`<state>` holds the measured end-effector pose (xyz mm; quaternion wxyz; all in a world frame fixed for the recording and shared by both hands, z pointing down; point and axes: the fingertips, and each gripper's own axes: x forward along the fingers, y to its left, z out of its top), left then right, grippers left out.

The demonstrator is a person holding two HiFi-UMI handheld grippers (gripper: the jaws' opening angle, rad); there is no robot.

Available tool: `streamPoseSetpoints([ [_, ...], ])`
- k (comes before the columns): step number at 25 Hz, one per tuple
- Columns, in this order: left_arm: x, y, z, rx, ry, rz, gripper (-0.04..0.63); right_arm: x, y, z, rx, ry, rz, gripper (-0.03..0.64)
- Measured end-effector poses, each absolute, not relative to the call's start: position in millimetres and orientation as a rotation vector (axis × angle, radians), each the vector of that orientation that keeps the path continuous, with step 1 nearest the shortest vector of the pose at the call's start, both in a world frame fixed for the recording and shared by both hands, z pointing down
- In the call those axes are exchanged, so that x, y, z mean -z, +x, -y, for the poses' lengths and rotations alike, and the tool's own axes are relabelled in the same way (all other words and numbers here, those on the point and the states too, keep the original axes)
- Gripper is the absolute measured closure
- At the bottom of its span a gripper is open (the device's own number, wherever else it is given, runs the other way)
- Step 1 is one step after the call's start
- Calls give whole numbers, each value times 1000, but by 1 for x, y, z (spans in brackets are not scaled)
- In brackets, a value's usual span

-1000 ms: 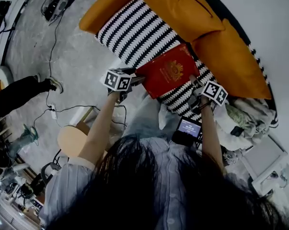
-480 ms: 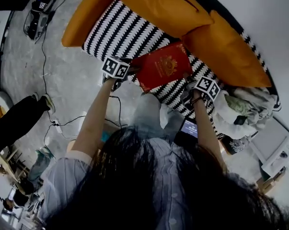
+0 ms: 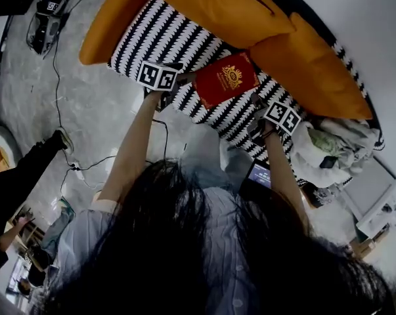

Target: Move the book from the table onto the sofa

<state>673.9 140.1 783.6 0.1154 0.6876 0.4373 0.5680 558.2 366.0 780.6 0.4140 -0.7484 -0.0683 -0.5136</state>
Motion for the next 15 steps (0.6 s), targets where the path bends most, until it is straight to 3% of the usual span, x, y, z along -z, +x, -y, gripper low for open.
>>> streamPoseSetpoints([
  [15,-752,612,-160,-1556,1994,-1199,291,-750,551,-380,1241,-1954,26,523],
])
